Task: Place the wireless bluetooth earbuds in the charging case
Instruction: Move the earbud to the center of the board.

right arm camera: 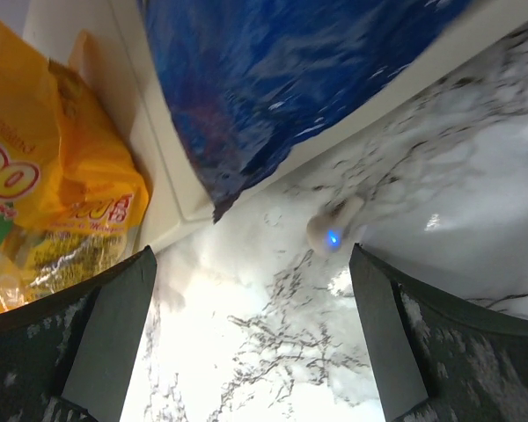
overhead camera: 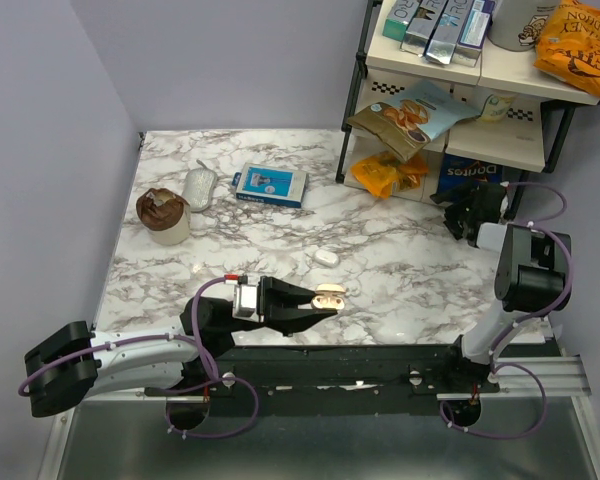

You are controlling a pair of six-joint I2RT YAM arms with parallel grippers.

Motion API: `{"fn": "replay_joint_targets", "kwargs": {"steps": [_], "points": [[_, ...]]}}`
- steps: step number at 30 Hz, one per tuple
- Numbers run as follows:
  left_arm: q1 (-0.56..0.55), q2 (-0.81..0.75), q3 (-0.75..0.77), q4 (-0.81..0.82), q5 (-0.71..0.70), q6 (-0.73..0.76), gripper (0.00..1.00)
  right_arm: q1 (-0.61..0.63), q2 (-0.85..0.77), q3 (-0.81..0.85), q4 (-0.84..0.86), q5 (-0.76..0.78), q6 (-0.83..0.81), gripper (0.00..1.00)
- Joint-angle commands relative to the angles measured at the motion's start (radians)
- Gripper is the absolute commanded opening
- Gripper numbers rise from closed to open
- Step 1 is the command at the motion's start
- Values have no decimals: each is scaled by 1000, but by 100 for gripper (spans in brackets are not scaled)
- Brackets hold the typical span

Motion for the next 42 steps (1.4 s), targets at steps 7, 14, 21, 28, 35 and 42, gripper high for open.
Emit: {"fn": "replay_joint_targets", "kwargs": {"steps": [7,14,21,28,35,42], "points": [[-5,-7,22,51,25,-15,0,37,-30,28,-129,-2,-119,100],[-6,-11,17,55,29,-27,0,31,-159,-56,-61,206,7,100],[-8,-27,9,42,22,-21,0,31,-76,-4,-55,224,166,100],[-8,-58,3,-4,-1,17,0,31,-41,13,-25,247,223,100],[-6,-32,8,15,9,28,0,31,-61,-18,66,290,282,100],[-6,-30,5,8,6,33,0,31,-1,46,34,267,294,100]]}}
